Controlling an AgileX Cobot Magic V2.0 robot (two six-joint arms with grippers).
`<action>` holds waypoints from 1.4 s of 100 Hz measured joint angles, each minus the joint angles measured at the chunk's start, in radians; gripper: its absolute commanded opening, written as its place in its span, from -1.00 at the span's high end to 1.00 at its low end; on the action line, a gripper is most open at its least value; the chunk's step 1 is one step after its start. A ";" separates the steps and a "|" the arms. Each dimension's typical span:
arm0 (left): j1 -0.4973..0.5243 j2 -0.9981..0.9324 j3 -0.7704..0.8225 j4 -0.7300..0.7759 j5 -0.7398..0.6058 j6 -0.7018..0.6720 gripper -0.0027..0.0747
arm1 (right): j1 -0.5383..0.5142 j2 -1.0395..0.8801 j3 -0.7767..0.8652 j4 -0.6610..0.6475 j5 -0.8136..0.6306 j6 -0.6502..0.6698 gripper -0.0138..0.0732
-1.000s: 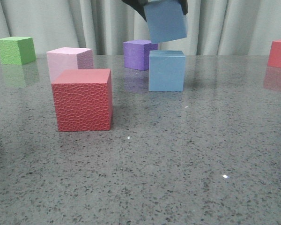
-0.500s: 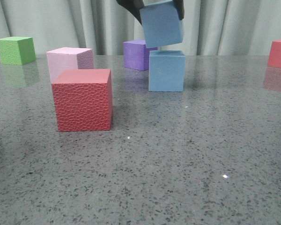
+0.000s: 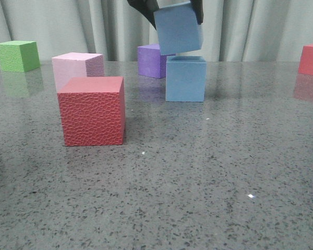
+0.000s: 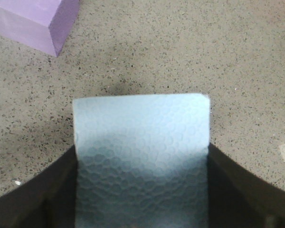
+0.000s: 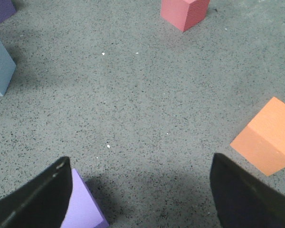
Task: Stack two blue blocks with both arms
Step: 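Lower the held cube onto the placed light-blue cube with the left gripper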
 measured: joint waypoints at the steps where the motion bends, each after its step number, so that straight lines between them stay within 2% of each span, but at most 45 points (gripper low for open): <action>1: 0.000 0.000 0.000 0.000 0.000 0.000 0.28 | 0.000 0.000 0.000 0.000 0.000 0.000 -0.68; 140: 0.000 0.007 0.000 -0.031 -0.017 0.000 0.28 | 0.000 0.000 0.000 0.000 0.000 0.000 -0.68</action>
